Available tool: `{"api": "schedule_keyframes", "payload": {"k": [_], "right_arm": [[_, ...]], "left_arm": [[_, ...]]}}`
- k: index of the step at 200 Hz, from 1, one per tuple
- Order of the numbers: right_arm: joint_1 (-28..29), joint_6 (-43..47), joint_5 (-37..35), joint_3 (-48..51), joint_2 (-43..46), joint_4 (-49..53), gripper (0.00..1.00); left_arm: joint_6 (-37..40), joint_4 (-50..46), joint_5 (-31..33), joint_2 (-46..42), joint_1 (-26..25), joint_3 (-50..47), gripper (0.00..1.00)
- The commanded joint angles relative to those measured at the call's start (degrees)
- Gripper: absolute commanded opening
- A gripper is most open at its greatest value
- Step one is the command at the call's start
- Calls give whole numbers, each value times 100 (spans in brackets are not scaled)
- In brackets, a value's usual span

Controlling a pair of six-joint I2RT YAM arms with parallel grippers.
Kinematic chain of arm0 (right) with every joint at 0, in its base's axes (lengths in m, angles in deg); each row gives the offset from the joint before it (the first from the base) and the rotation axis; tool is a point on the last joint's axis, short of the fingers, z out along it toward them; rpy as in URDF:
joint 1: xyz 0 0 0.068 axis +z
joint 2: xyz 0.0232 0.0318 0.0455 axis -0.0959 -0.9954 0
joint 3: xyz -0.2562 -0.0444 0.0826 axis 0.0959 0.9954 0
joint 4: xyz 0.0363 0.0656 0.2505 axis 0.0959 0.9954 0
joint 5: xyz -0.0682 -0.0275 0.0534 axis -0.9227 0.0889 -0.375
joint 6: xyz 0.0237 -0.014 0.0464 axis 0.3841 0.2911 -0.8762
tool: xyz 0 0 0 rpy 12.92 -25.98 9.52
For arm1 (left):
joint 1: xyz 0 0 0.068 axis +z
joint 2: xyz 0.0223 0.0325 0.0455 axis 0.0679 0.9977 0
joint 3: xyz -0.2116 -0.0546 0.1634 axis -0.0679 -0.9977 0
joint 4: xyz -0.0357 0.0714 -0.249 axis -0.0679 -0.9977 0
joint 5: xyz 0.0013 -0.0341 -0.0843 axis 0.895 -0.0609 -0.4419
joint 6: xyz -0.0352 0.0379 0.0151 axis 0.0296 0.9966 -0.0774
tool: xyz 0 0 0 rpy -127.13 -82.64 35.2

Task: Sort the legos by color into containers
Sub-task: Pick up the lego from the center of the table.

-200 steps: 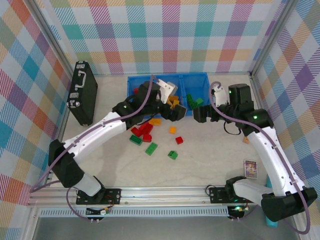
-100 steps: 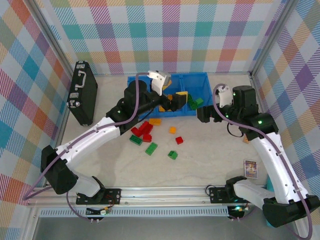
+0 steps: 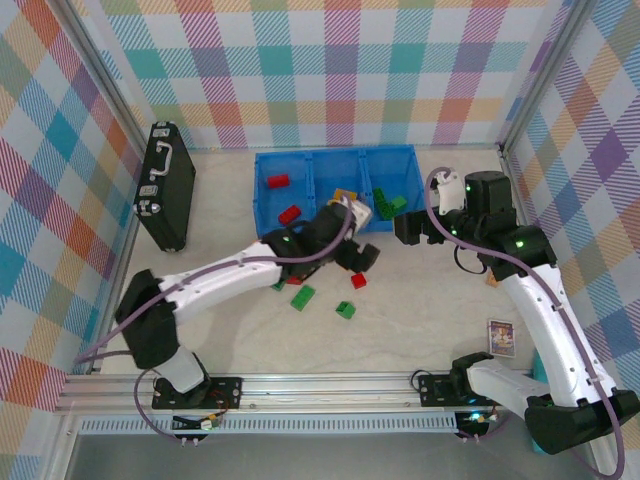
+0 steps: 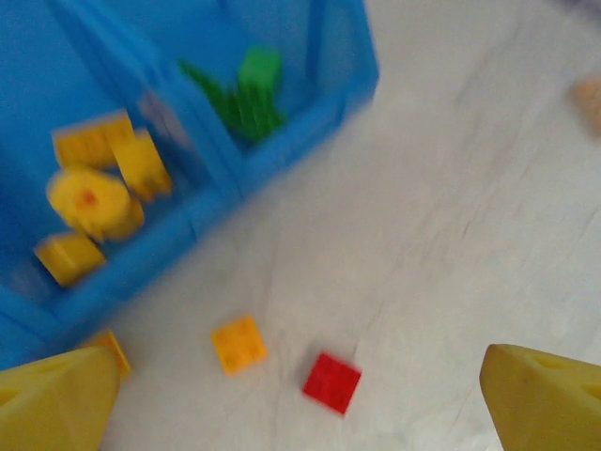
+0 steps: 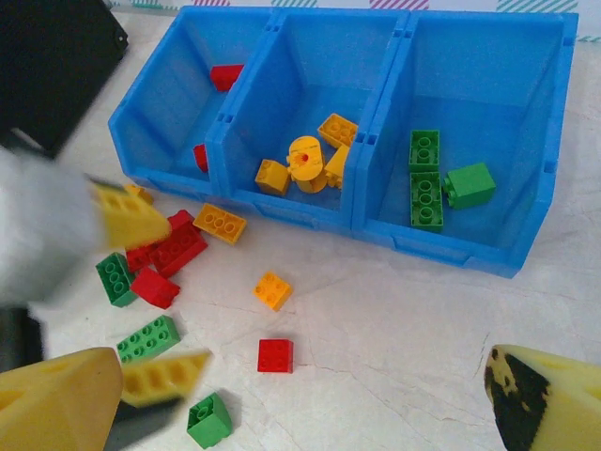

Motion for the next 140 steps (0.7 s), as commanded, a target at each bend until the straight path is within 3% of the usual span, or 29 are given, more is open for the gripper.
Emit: {"api": "schedule_keyframes", "payload": {"k": [1, 78, 140], "right_arm": [[6, 72, 18, -52, -7, -38, 99], [5, 54, 1, 35, -32, -68, 99], [3, 60, -16, 169, -59, -212, 99]], "left_arm": [[-616, -548, 365, 393, -74, 14, 97], [-2918, -1146, 243, 1889, -208, 1001, 92], [-3827, -1315, 486, 2320, -394, 1322, 91]]}}
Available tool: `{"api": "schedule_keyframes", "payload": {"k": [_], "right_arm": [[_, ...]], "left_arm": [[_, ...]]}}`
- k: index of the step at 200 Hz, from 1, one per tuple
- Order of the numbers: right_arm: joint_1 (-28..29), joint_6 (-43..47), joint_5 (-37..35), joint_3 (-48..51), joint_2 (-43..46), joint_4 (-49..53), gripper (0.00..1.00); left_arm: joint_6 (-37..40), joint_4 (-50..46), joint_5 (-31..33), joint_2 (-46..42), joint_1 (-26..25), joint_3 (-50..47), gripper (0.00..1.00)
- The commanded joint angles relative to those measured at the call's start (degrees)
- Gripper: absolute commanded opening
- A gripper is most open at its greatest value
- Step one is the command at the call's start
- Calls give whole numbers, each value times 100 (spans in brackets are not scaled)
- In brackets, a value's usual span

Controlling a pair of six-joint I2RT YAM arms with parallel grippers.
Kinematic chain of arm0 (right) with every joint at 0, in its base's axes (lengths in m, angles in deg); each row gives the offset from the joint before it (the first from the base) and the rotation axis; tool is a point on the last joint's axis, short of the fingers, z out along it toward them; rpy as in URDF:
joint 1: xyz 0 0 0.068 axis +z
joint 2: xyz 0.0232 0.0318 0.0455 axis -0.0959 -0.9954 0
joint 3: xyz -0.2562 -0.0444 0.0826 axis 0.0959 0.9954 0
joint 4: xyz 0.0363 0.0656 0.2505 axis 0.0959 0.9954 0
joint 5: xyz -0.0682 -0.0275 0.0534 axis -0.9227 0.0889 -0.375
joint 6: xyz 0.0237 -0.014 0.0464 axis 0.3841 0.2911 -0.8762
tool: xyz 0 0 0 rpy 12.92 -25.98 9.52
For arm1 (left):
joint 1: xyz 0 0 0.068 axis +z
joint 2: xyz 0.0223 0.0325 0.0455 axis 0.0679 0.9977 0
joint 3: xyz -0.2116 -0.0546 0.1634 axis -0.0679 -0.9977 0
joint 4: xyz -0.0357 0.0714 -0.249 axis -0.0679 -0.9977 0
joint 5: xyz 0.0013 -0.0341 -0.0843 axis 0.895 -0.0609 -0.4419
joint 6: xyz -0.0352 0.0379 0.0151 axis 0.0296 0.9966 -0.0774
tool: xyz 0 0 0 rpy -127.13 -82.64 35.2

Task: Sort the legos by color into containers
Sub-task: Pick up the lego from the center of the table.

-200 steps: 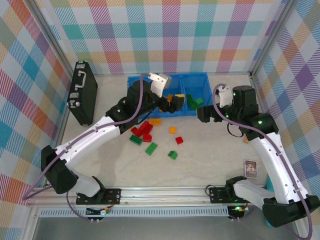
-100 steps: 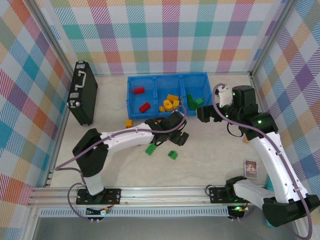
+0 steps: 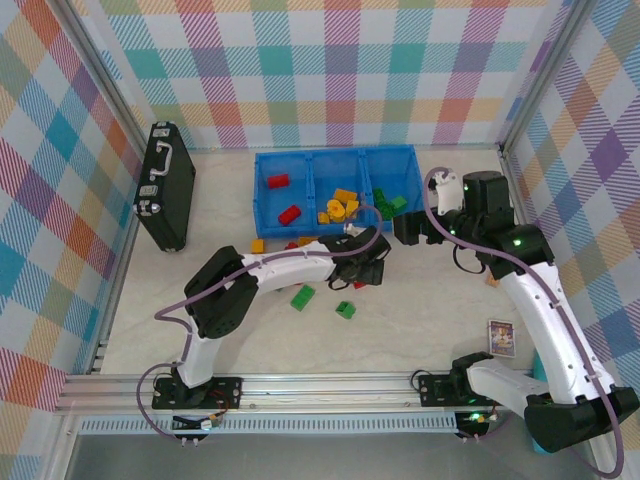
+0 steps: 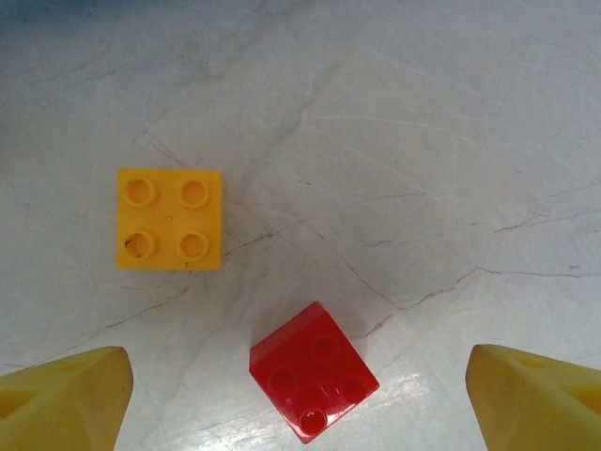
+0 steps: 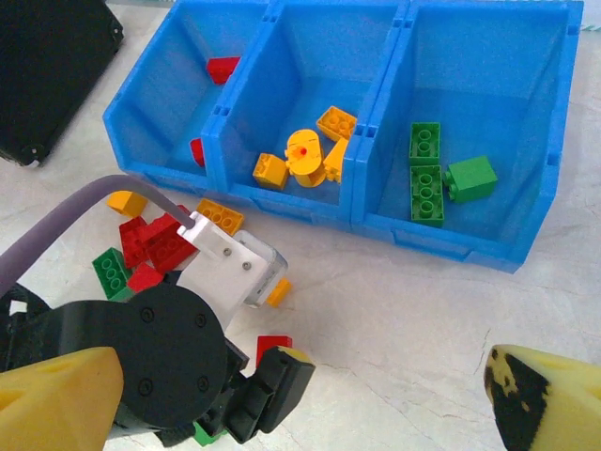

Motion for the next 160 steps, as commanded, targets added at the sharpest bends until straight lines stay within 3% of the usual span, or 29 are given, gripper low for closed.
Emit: {"api": "schedule_keyframes", "payload": {"k": [1, 90, 160], "right_arm": [[5, 61, -14, 112, -7, -186, 99], [6, 62, -49, 170, 77, -208, 99], [1, 57, -41, 159, 114, -217, 99]], "left_arm": [[-584, -315, 236, 183, -195, 257, 91], [-1195, -956, 611, 721, -356, 789, 80], [-1358, -1026, 546, 873, -348, 798, 65]]}}
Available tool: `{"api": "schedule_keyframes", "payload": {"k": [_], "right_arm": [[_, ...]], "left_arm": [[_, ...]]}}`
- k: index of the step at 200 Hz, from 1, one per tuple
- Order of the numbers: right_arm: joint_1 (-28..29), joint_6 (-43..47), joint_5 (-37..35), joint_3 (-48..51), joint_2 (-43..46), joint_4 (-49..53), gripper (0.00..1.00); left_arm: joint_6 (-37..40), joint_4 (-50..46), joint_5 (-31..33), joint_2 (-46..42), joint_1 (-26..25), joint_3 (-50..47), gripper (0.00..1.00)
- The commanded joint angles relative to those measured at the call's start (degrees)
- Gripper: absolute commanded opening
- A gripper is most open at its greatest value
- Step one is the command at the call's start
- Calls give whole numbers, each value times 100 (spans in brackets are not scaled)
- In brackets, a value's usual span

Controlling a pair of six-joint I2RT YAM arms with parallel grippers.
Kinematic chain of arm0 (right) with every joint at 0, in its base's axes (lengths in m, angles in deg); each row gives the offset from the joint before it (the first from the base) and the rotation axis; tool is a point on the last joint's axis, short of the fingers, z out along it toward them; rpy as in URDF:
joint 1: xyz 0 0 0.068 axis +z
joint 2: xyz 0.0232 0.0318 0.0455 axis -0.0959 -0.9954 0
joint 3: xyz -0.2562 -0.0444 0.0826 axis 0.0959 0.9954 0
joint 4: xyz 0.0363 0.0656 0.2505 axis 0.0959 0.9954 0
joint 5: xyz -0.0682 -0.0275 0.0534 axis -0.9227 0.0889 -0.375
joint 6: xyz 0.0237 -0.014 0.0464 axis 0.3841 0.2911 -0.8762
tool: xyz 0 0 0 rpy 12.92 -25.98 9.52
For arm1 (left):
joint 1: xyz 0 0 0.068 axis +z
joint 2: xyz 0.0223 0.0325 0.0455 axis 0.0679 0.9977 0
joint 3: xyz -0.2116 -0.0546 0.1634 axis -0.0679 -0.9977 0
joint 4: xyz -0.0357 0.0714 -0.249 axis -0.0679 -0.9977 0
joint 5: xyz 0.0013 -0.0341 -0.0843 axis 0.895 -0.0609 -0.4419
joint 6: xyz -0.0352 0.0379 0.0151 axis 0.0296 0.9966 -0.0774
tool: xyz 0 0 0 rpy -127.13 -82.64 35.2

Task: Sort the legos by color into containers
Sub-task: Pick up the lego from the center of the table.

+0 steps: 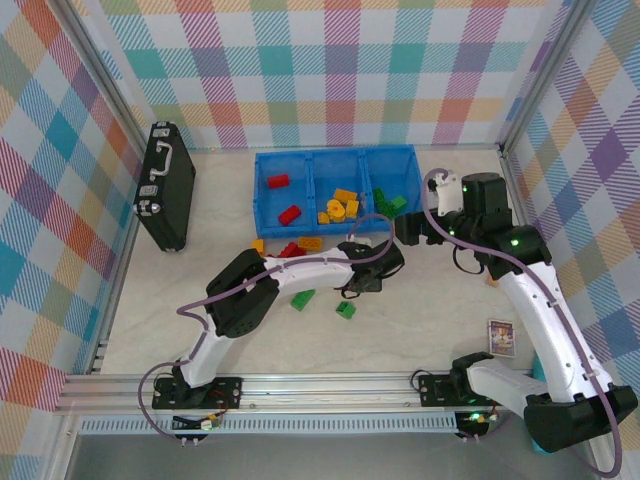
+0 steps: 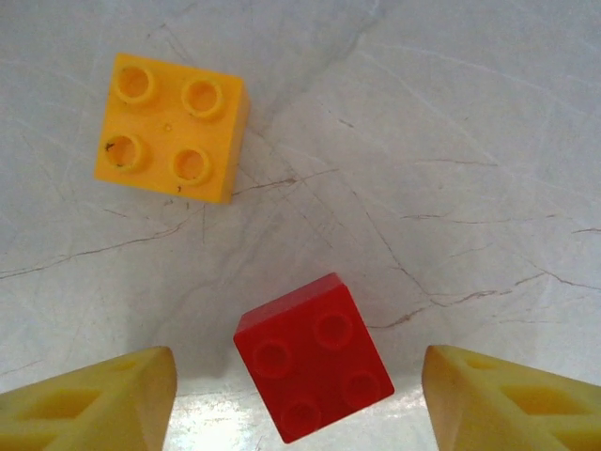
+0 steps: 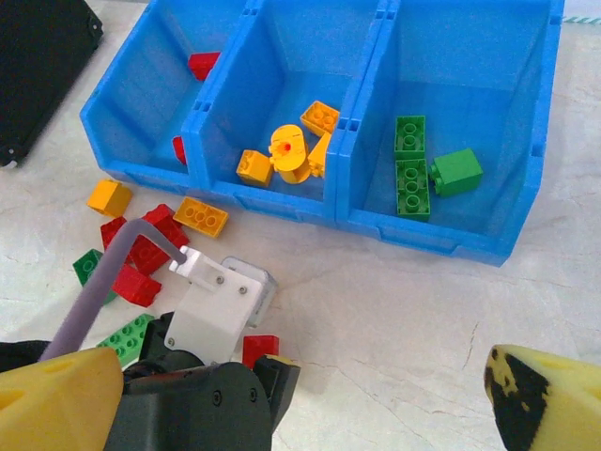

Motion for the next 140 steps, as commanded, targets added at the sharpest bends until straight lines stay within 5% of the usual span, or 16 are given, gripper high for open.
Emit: {"api": "schedule_keyframes", "payload": {"k": [1, 74, 140], "right_arm": [[9, 59, 82, 8, 109, -114, 99], [12, 61, 53, 8, 171, -78, 99], [11, 62, 47, 51, 187, -96, 99]], "left_arm": [[-146, -180, 28, 180, -22, 160, 65], [-220, 39, -269, 284, 88, 45, 29], [158, -615, 346, -189, 226, -7, 22]]}}
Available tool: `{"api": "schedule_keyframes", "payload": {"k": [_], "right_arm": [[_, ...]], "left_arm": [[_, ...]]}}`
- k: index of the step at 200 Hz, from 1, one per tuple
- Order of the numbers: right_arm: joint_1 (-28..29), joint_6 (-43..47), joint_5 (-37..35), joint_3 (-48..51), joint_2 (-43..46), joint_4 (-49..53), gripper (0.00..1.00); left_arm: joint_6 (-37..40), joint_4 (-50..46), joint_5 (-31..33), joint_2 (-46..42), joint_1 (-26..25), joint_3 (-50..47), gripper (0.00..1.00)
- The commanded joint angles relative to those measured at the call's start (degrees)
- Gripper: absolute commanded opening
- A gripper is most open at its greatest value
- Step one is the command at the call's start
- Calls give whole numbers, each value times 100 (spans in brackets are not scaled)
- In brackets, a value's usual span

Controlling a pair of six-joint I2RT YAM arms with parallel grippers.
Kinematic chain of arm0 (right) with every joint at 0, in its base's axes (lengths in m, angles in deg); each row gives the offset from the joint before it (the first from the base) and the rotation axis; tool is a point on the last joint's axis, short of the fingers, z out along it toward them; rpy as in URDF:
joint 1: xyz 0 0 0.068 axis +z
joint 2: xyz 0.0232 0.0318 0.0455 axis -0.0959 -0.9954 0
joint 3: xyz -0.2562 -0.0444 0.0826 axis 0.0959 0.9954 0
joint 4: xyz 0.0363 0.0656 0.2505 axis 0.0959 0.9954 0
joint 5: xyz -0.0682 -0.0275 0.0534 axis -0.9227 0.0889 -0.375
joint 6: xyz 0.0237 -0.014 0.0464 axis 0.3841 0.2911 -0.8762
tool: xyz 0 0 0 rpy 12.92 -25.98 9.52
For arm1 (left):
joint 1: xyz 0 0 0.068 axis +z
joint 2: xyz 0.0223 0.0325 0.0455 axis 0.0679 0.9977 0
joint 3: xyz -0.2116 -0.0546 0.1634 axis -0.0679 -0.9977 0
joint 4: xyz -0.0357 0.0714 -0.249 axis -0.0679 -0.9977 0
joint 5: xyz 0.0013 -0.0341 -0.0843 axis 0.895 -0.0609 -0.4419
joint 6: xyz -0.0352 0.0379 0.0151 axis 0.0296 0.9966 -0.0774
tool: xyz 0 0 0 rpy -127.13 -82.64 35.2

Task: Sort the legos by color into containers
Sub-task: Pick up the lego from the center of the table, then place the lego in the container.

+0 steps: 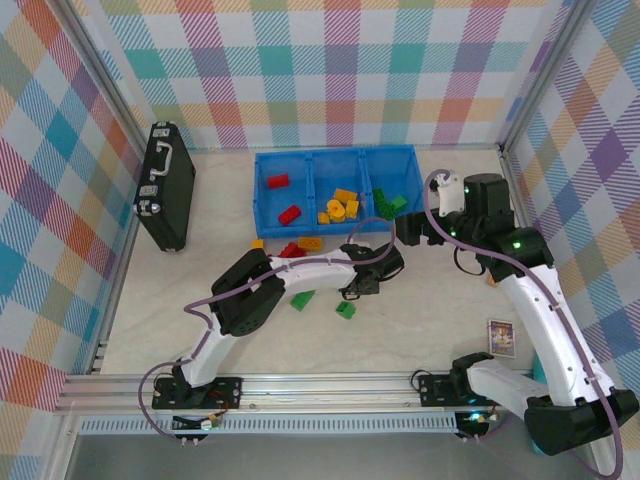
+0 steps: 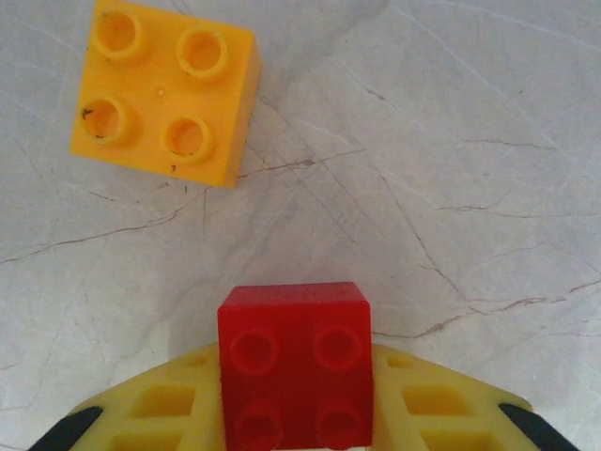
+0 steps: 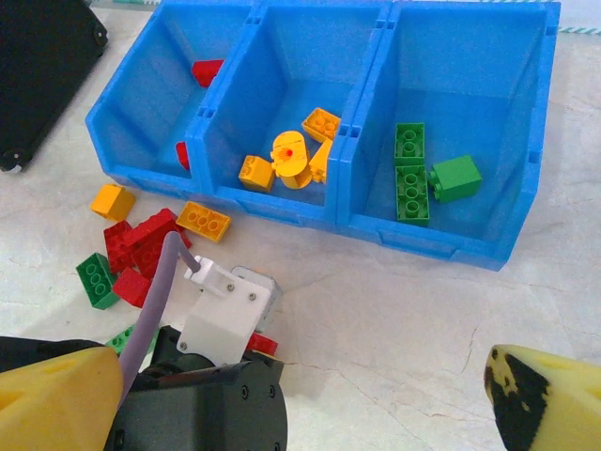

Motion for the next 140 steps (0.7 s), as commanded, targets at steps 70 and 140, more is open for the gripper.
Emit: {"api": "schedule_keyframes", "payload": {"k": [70, 140], "right_arm": [[14, 53, 49, 69, 82, -112, 99], [9, 53, -3, -75, -13, 34, 99]], "left_arm": [[1445, -1064, 1592, -1897, 1028, 36, 28], [2205, -344, 757, -1749, 2516, 290, 30]]}}
